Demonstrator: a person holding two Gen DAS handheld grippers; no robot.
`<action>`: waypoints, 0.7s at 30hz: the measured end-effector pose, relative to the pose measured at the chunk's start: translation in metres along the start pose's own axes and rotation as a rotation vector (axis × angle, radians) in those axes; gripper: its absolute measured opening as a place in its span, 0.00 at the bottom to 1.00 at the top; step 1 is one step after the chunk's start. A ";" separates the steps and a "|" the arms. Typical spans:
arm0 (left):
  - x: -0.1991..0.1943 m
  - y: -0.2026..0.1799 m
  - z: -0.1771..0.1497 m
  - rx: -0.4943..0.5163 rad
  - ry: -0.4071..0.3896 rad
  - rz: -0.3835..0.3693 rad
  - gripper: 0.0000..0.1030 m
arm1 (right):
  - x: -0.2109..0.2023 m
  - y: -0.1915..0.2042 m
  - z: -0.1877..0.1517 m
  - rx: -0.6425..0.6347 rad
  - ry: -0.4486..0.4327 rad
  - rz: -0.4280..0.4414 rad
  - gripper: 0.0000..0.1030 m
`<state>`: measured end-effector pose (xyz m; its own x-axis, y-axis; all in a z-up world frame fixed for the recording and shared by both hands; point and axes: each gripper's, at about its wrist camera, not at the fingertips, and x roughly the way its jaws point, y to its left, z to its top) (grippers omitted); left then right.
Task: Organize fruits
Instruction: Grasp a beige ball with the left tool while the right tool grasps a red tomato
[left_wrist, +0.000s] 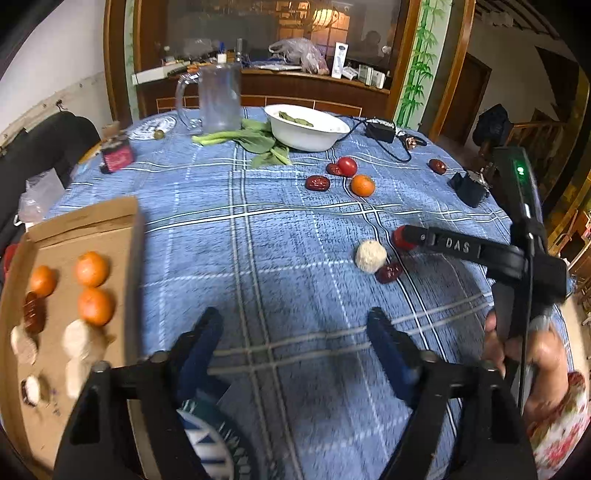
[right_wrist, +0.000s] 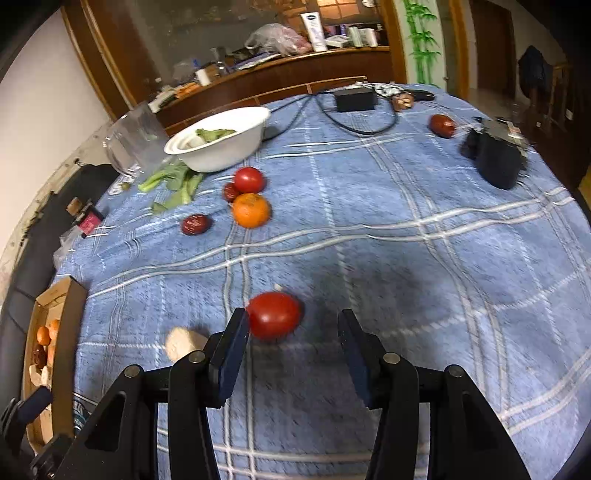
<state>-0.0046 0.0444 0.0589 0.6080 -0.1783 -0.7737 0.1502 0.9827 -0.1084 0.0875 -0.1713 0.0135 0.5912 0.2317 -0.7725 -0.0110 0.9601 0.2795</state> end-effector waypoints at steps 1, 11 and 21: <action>0.005 -0.001 0.003 -0.001 0.007 -0.007 0.66 | 0.003 0.002 0.000 -0.012 0.001 0.007 0.52; 0.057 -0.008 0.031 -0.103 0.058 -0.116 0.64 | -0.002 -0.006 -0.001 0.006 -0.014 0.017 0.31; 0.092 -0.037 0.042 -0.060 0.082 -0.161 0.64 | -0.008 -0.044 0.005 0.145 0.001 0.045 0.32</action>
<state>0.0785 -0.0103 0.0181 0.5137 -0.3315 -0.7913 0.1923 0.9434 -0.2704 0.0874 -0.2165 0.0100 0.5917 0.2745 -0.7580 0.0790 0.9160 0.3934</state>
